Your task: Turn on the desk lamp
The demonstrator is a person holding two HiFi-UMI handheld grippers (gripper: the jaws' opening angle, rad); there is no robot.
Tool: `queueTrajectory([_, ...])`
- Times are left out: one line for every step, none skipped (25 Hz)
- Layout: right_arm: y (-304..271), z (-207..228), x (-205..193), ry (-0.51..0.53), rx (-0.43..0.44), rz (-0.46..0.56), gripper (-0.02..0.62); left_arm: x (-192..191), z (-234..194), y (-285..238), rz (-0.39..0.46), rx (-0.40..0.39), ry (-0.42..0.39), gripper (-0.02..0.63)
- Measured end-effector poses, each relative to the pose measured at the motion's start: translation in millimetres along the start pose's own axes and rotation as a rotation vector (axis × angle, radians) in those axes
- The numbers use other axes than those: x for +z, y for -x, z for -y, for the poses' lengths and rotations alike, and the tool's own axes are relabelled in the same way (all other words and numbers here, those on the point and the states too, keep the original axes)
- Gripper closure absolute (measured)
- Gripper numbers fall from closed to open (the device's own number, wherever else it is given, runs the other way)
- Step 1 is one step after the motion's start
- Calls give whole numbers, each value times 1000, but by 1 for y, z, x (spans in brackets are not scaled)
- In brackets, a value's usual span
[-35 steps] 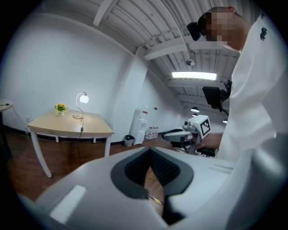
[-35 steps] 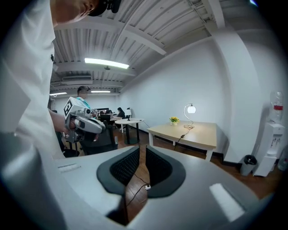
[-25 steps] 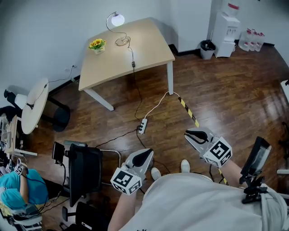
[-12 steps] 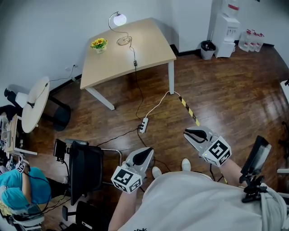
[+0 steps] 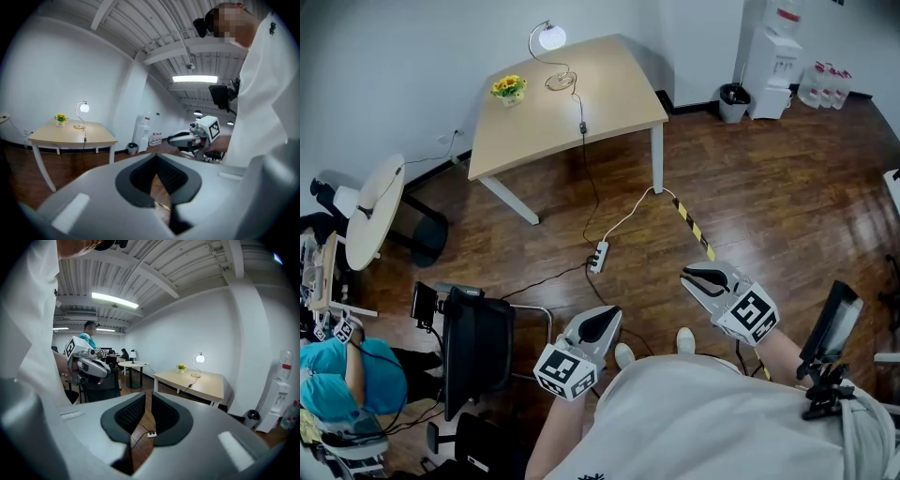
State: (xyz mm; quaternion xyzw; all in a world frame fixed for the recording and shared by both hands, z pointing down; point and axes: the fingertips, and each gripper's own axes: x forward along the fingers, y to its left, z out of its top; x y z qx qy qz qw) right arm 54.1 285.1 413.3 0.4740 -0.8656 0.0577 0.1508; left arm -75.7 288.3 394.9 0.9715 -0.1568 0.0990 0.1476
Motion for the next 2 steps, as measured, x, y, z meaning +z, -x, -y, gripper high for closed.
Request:
queueTrajectory([0,0,-1,0,1,-2,560,-1,1,0,0,0,-1,591])
queueTrajectory([1,-1,-1,1,1,-4,560,-2,1,0,1,-1,-3,590])
